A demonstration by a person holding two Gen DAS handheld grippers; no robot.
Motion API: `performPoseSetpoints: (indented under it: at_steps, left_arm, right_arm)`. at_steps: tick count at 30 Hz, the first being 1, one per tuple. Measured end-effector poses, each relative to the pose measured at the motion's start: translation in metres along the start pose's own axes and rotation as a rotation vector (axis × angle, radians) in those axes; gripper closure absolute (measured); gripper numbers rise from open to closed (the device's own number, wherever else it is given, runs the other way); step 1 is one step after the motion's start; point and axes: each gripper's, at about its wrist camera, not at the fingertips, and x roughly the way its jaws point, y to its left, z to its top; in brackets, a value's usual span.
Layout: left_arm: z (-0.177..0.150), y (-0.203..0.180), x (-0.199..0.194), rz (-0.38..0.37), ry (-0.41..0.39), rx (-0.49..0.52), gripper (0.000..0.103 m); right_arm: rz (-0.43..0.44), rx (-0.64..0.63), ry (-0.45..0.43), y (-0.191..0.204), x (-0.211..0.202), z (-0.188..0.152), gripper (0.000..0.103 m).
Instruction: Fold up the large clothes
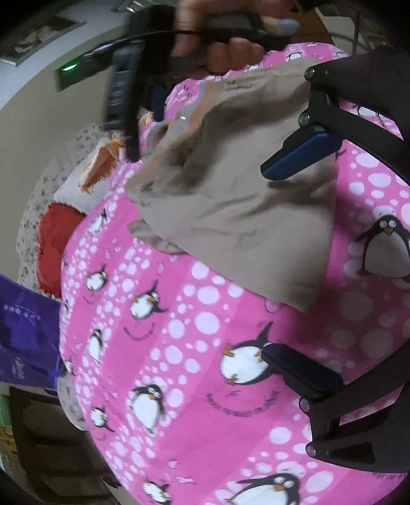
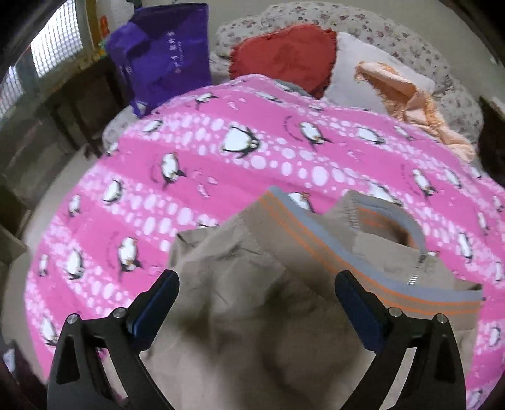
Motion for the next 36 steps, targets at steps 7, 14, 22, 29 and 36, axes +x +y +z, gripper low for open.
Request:
performPoseSetpoints:
  at_steps: [7,14,22,29,36]
  left_arm:
    - [0.066,-0.002,0.017,-0.016,0.026,0.013,0.0]
    - [0.107,-0.02,0.101,-0.306,0.302,0.036,0.0]
    - [0.086,-0.037,0.129,-0.417,0.439,0.183,0.0]
    - [0.086,-0.019,0.136,-0.417,0.405,0.081,0.041]
    - [0.09,-0.036,0.116,-0.582,0.418,0.144,0.04]
  right_arm:
    - [-0.054,0.07,-0.07,-0.087,-0.051,-0.099,0.004]
    - [-0.087,0.123,-0.153,-0.144,-0.103,-0.217,0.004]
    - [-0.035,0.276,-0.222,-0.179,-0.12,-0.255,0.009]
    - [-0.028,0.297,-0.249,-0.183,-0.116,-0.237,0.009]
    - [-0.018,0.322,-0.275,-0.189,-0.117,-0.227,0.009]
